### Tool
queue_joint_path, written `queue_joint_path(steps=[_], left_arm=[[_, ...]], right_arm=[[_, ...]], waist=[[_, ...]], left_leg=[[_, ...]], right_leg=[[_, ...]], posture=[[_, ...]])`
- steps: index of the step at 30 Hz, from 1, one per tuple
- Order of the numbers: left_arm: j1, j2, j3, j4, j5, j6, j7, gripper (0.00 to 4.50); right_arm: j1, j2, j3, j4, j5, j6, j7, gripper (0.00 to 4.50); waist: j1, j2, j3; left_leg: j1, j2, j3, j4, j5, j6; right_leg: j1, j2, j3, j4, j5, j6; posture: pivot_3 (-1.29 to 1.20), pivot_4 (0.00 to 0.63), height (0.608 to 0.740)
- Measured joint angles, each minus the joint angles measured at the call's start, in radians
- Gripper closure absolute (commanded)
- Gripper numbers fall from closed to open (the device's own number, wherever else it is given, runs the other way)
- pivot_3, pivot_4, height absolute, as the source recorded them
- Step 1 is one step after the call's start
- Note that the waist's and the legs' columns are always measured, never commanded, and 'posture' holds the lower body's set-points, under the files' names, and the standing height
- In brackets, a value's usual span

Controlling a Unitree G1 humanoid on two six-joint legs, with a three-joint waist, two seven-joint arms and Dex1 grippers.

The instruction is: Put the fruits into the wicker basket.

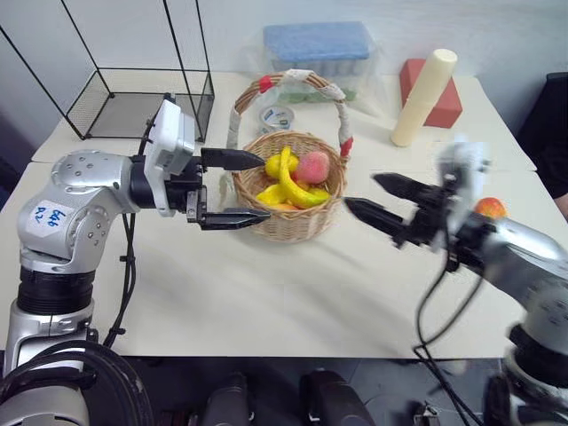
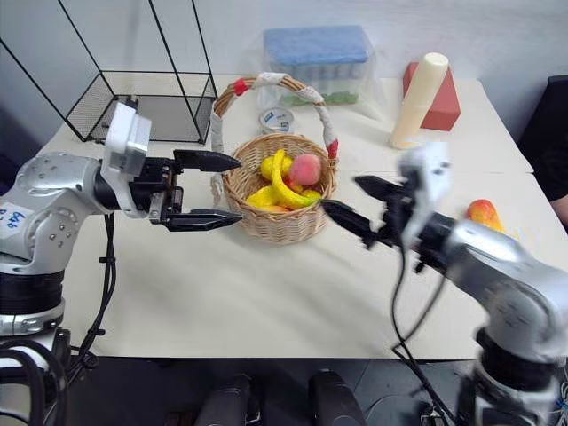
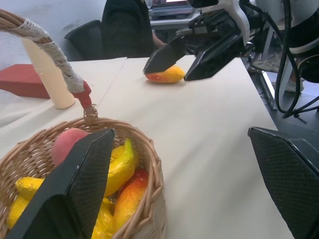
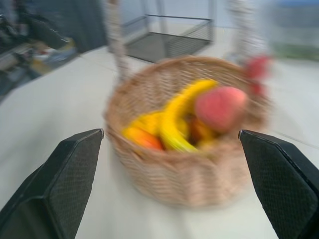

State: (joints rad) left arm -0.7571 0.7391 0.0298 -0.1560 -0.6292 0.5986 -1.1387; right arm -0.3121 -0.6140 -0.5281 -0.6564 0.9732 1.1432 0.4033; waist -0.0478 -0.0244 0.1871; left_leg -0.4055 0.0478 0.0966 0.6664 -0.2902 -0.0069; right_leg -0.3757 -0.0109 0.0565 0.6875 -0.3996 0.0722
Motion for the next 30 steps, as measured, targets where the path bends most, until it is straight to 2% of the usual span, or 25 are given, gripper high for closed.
queue_joint_path(steps=[3, 5, 8, 11, 14, 17, 22, 26, 28, 30], left_arm=[[-0.019, -0.017, -0.014, 0.021, 0.004, -0.004, -0.015, 0.00], [-0.030, -0.025, -0.022, 0.032, 0.006, -0.010, -0.022, 0.00], [-0.046, -0.042, -0.035, 0.043, 0.006, -0.012, -0.035, 0.00], [-0.049, -0.050, -0.041, 0.042, 0.005, -0.011, -0.041, 0.00], [-0.050, -0.057, -0.041, 0.025, 0.002, -0.004, -0.035, 0.00], [-0.049, -0.058, -0.038, -0.014, -0.005, 0.006, -0.022, 0.00], [-0.016, -0.043, -0.010, -0.050, -0.009, 0.011, 0.006, 0.00], [-0.002, -0.037, 0.003, -0.077, -0.004, 0.013, 0.052, 0.00], [0.000, -0.031, 0.013, -0.091, -0.009, 0.020, 0.066, 0.00], [0.003, -0.028, 0.016, -0.111, -0.012, 0.023, 0.073, 0.00]], right_arm=[[0.187, -0.063, -0.164, 0.013, -0.013, 0.002, -0.003, 0.03], [0.269, -0.080, -0.228, 0.039, -0.038, -0.023, 0.005, 0.03], [0.371, -0.085, -0.267, 0.129, -0.127, -0.125, 0.035, 0.03], [0.394, -0.086, -0.257, 0.234, -0.224, -0.223, 0.045, 0.03], [0.342, -0.126, -0.164, 0.368, -0.350, -0.355, 0.052, 0.03], [0.212, -0.138, -0.075, 0.579, -0.451, -0.464, 0.045, 0.03], [0.033, -0.143, 0.039, 0.840, -0.531, -0.517, 0.053, 0.03], [-0.065, -0.140, 0.085, 1.013, -0.598, -0.538, 0.003, 0.03], [-0.096, -0.129, 0.093, 1.073, -0.620, -0.556, -0.016, 0.40], [-0.104, -0.117, 0.093, 1.098, -0.620, -0.562, -0.017, 0.98]], waist=[[0.008, 0.000, 0.000], [0.004, 0.000, 0.000], [0.003, 0.000, 0.000], [0.000, 0.000, 0.000], [-0.008, 0.000, 0.000], [-0.008, 0.001, 0.000], [-0.009, 0.002, 0.000], [-0.006, 0.002, 0.000], [-0.006, 0.002, 0.000], [-0.006, 0.002, 0.000]], left_leg=[[0.000, 0.000, 0.000, 0.000, 0.001, 0.000], [0.001, 0.000, 0.002, -0.001, 0.001, -0.001], [0.002, 0.000, 0.002, -0.001, 0.002, -0.001], [0.002, 0.000, 0.003, -0.001, 0.003, -0.001], [0.003, 0.000, 0.003, -0.001, 0.003, -0.001], [0.004, 0.000, 0.003, -0.001, 0.003, -0.001], [0.004, 0.000, 0.003, -0.001, 0.004, -0.002], [0.004, 0.000, 0.003, -0.001, 0.004, -0.001], [0.003, 0.000, 0.002, -0.001, 0.004, -0.001], [0.003, 0.000, 0.003, -0.001, 0.004, -0.001]], right_leg=[[0.001, 0.001, 0.000, -0.006, 0.000, 0.000], [0.001, 0.002, 0.002, -0.005, 0.000, 0.000], [0.001, 0.003, 0.003, -0.005, 0.000, 0.000], [0.001, 0.003, 0.004, -0.005, 0.000, 0.000], [0.001, 0.003, 0.004, -0.005, 0.000, 0.000], [0.000, 0.003, 0.004, -0.003, 0.000, 0.000], [0.000, 0.003, 0.004, -0.001, 0.000, 0.000], [0.000, 0.002, 0.004, -0.001, 0.000, 0.000], [0.000, 0.002, 0.004, -0.001, 0.000, 0.000], [0.000, 0.002, 0.004, -0.001, 0.000, 0.000]], posture=[[0.00, 0.150, 0.740], [0.00, 0.150, 0.740], [0.00, 0.150, 0.740], [0.00, 0.150, 0.740], [0.00, 0.150, 0.740], [0.00, 0.150, 0.740], [0.00, 0.150, 0.740], [0.00, 0.150, 0.740], [0.00, 0.150, 0.740], [0.00, 0.150, 0.740]])
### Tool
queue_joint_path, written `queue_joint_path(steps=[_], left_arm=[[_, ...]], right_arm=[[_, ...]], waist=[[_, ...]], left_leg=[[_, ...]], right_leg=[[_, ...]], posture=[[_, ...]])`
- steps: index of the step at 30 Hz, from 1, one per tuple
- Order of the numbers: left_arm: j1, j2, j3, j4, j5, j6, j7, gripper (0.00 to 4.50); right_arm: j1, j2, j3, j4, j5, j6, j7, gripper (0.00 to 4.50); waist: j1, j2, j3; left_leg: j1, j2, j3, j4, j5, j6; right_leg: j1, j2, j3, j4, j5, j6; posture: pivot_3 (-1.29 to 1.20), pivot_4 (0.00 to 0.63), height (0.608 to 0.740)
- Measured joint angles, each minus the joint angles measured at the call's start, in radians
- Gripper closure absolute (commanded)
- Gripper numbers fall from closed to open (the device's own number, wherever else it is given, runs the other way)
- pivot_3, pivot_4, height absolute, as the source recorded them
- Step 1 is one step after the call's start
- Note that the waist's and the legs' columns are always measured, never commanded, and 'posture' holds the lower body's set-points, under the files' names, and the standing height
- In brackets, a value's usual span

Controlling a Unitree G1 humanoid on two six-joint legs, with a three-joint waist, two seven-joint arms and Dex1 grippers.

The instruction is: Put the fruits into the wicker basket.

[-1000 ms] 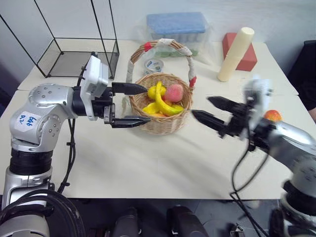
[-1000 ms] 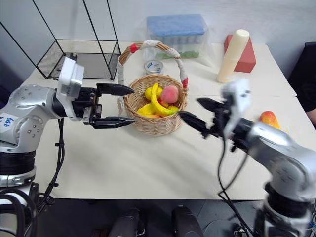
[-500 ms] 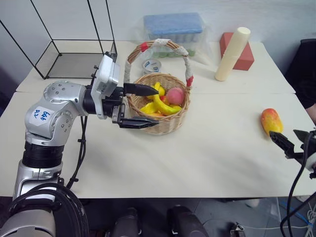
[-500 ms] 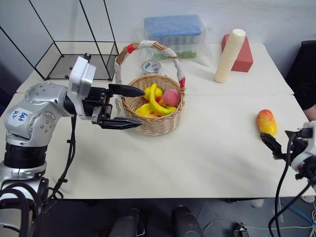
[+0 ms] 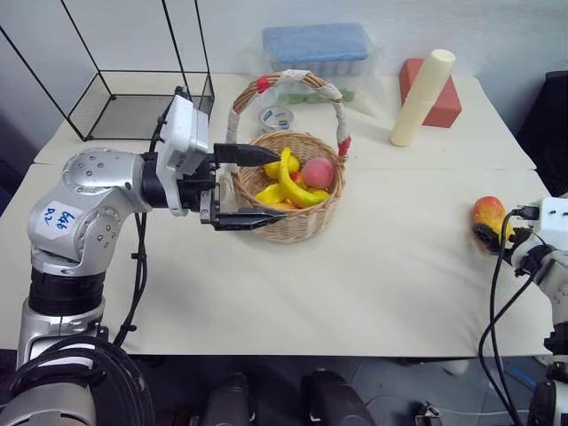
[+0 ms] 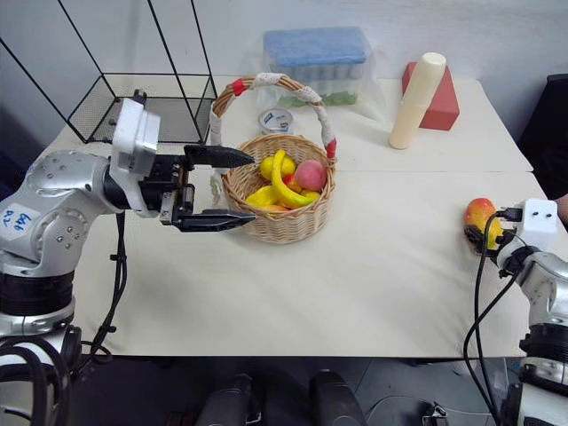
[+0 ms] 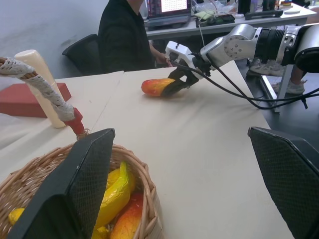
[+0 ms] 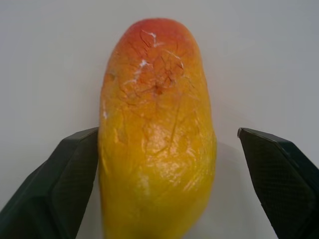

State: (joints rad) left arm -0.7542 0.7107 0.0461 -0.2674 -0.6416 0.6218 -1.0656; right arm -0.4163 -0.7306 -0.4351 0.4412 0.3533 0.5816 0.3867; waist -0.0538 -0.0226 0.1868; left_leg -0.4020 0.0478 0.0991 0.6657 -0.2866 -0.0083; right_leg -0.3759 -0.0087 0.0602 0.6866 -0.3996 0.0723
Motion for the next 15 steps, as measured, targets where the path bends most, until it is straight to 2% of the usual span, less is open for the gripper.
queue_joint_path(steps=[3, 4, 7, 10, 13, 15], left_arm=[[0.004, 0.008, 0.008, -0.001, -0.001, 0.000, 0.004, 0.00], [0.005, 0.011, 0.010, 0.000, -0.001, 0.000, 0.005, 0.00], [0.007, 0.013, 0.013, 0.002, -0.001, 0.000, 0.006, 0.00], [0.009, 0.017, 0.015, 0.006, -0.001, 0.000, 0.007, 0.00], [0.022, 0.036, 0.020, 0.016, 0.000, 0.000, 0.003, 0.00], [0.028, 0.052, 0.026, 0.046, 0.002, -0.001, 0.001, 0.00]], right_arm=[[0.011, 0.017, 0.000, -0.024, 0.009, -0.017, 0.026, 2.03], [0.020, 0.019, 0.000, -0.044, 0.013, -0.021, 0.039, 2.19], [0.061, 0.020, -0.005, -0.118, 0.038, -0.036, 0.086, 2.21], [0.138, 0.020, -0.006, -0.290, 0.110, -0.021, 0.173, 2.21], [0.210, 0.020, 0.001, -0.508, 0.222, 0.059, 0.253, 2.21], [0.209, 0.024, 0.039, -0.642, 0.298, 0.145, 0.255, 2.21]], waist=[[-0.001, 0.000, 0.000], [-0.001, 0.000, 0.000], [-0.001, 0.000, 0.000], [0.000, 0.000, 0.000], [-0.001, 0.000, 0.000], [-0.004, 0.000, 0.000]], left_leg=[[0.000, 0.000, 0.000, 0.000, 0.000, 0.000], [0.000, 0.000, 0.000, 0.000, 0.000, 0.000], [0.000, 0.000, 0.000, 0.000, 0.000, 0.000], [0.000, 0.000, 0.000, 0.000, 0.000, 0.000], [0.000, 0.001, 0.000, -0.001, 0.000, -0.001], [0.001, 0.001, 0.000, 0.000, 0.001, -0.001]], right_leg=[[0.000, 0.000, 0.000, 0.000, 0.000, 0.000], [0.000, 0.000, 0.000, 0.001, 0.000, 0.000], [0.000, 0.000, 0.000, 0.001, 0.000, 0.000], [0.000, 0.001, 0.000, 0.001, 0.000, 0.000], [0.000, 0.001, 0.000, 0.001, 0.000, 0.000], [0.000, 0.001, 0.000, 0.001, 0.000, 0.000]], posture=[[0.00, 0.150, 0.740], [0.00, 0.150, 0.740], [0.00, 0.150, 0.740], [0.00, 0.150, 0.740], [0.00, 0.150, 0.740], [0.00, 0.150, 0.740]])
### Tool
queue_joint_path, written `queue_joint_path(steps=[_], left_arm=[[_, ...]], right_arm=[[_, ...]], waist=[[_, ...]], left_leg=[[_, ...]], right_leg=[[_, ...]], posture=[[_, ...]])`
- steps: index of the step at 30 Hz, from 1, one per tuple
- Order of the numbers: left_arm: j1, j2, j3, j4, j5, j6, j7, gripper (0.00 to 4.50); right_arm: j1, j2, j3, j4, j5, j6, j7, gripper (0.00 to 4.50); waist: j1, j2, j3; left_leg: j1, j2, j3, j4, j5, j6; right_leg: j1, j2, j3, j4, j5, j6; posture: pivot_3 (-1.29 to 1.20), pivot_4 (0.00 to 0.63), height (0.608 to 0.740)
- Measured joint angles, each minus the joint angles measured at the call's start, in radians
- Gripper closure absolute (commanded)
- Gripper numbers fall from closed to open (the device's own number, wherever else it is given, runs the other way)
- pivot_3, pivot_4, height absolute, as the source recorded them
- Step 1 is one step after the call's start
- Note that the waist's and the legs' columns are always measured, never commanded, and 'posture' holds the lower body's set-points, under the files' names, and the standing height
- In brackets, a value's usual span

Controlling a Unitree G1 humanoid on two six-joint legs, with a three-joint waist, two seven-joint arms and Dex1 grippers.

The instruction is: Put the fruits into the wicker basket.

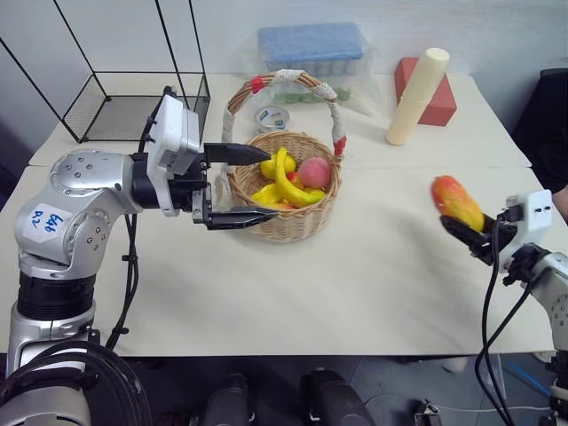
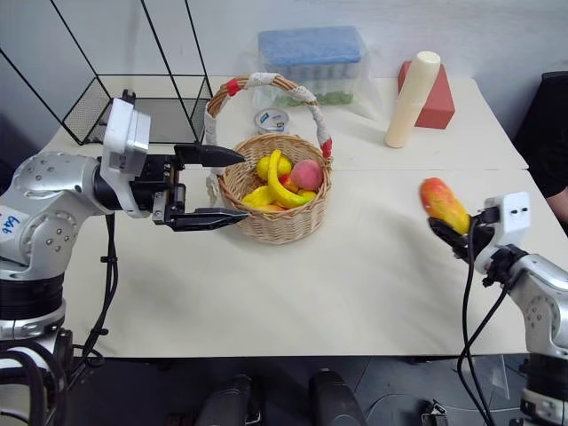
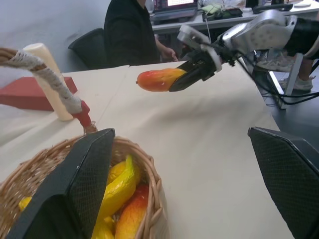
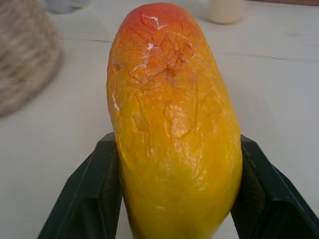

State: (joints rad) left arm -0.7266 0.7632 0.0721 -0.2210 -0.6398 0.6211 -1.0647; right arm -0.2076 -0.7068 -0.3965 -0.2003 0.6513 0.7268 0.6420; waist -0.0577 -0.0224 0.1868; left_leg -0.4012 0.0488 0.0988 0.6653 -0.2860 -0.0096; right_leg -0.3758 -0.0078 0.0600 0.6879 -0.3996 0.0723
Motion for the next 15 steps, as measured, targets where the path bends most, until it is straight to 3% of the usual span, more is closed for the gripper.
queue_joint_path(steps=[6, 13, 15], left_arm=[[0.040, 0.030, 0.019, 0.056, 0.016, -0.012, -0.005, 0.00], [0.075, 0.055, 0.041, 0.071, 0.023, -0.021, -0.004, 0.00], [0.071, 0.055, 0.043, 0.069, 0.023, -0.021, -0.001, 0.00]], right_arm=[[-0.219, 0.131, 0.222, -0.223, 0.119, 0.222, -0.143, 2.21], [-0.596, 0.359, 0.427, -0.092, 0.030, 0.335, -0.343, 2.21], [-0.630, 0.392, 0.444, -0.029, -0.009, 0.323, -0.365, 1.49]], waist=[[-0.001, 0.000, 0.000], [0.002, 0.000, 0.000], [0.004, -0.001, 0.000]], left_leg=[[0.000, 0.000, -0.001, 0.000, 0.001, -0.001], [-0.004, -0.001, -0.004, 0.001, 0.001, 0.000], [-0.004, -0.002, -0.004, 0.001, 0.001, 0.000]], right_leg=[[-0.001, -0.001, -0.001, 0.001, 0.000, 0.000], [-0.005, -0.003, -0.002, 0.002, 0.000, 0.000], [-0.004, -0.003, -0.002, 0.002, 0.000, -0.001]], posture=[[0.00, 0.150, 0.740], [0.00, 0.150, 0.740], [0.00, 0.150, 0.740]])
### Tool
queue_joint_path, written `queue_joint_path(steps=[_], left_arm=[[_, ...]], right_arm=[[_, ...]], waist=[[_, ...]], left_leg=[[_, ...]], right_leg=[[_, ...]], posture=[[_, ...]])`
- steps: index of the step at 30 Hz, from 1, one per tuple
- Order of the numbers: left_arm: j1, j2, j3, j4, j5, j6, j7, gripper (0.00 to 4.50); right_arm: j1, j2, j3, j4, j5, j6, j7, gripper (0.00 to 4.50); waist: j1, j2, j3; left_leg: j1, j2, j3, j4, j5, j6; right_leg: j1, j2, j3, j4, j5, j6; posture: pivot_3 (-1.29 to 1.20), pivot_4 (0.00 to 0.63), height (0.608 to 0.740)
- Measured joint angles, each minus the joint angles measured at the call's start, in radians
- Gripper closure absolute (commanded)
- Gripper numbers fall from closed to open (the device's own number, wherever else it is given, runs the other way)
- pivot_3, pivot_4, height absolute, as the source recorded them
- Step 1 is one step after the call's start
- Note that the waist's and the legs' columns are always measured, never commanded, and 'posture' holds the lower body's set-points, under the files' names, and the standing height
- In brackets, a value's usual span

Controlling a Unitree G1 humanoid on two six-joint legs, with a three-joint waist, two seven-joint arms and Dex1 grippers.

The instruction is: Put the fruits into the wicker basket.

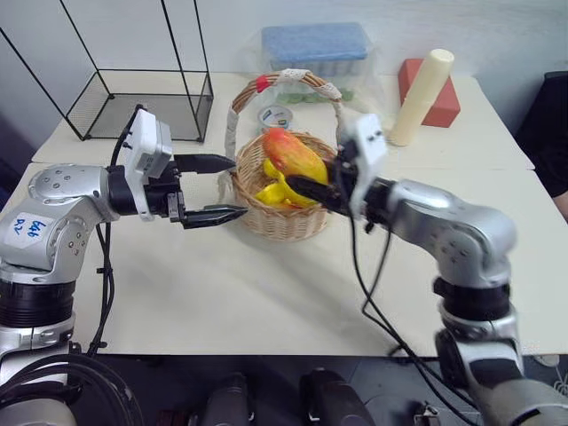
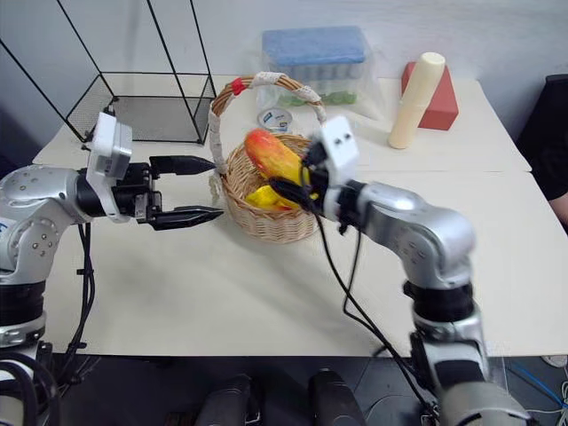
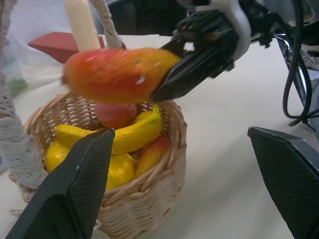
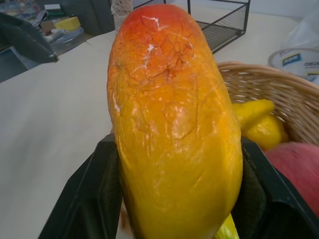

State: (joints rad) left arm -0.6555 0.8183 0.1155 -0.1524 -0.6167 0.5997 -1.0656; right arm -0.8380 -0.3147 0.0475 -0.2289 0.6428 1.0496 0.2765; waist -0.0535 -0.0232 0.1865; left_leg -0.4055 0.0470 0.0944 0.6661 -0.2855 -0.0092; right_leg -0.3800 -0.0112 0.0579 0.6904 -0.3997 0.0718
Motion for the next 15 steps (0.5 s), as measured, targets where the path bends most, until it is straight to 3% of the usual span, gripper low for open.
queue_joint_path(steps=[2, 6, 11, 15], left_arm=[[0.000, 0.000, 0.001, -0.001, 0.000, 0.000, 0.005, 0.00], [0.000, 0.000, 0.002, -0.017, -0.003, 0.002, 0.018, 0.00], [0.013, 0.011, 0.029, -0.033, -0.005, 0.002, 0.029, 0.00], [0.009, 0.006, 0.030, -0.030, -0.005, 0.002, 0.031, 0.00]], right_arm=[[-0.011, 0.002, 0.021, 0.047, -0.046, -0.010, -0.006, 0.96], [0.000, -0.021, 0.024, 0.033, -0.080, -0.016, 0.004, 0.96], [0.109, -0.076, -0.099, -0.184, 0.023, 0.068, 0.027, 0.96], [0.148, -0.114, -0.141, -0.244, 0.023, 0.083, 0.008, 0.96]], waist=[[0.000, 0.000, 0.000], [-0.006, 0.000, 0.000], [-0.005, 0.000, 0.000], [-0.009, 0.000, 0.000]], left_leg=[[-0.001, 0.000, 0.000, 0.000, 0.000, 0.000], [-0.001, 0.000, 0.000, -0.001, 0.000, 0.001], [-0.001, 0.000, 0.000, -0.003, 0.000, 0.001], [-0.001, 0.000, 0.000, -0.001, 0.000, 0.000]], right_leg=[[0.000, 0.000, 0.000, 0.001, 0.000, 0.000], [-0.001, 0.000, 0.000, 0.002, 0.000, 0.000], [-0.001, 0.000, 0.000, 0.001, 0.000, 0.000], [0.000, 0.001, 0.000, -0.001, 0.000, 0.000]], posture=[[0.00, 0.150, 0.740], [0.00, 0.150, 0.740], [0.00, 0.150, 0.740], [0.00, 0.150, 0.740]])
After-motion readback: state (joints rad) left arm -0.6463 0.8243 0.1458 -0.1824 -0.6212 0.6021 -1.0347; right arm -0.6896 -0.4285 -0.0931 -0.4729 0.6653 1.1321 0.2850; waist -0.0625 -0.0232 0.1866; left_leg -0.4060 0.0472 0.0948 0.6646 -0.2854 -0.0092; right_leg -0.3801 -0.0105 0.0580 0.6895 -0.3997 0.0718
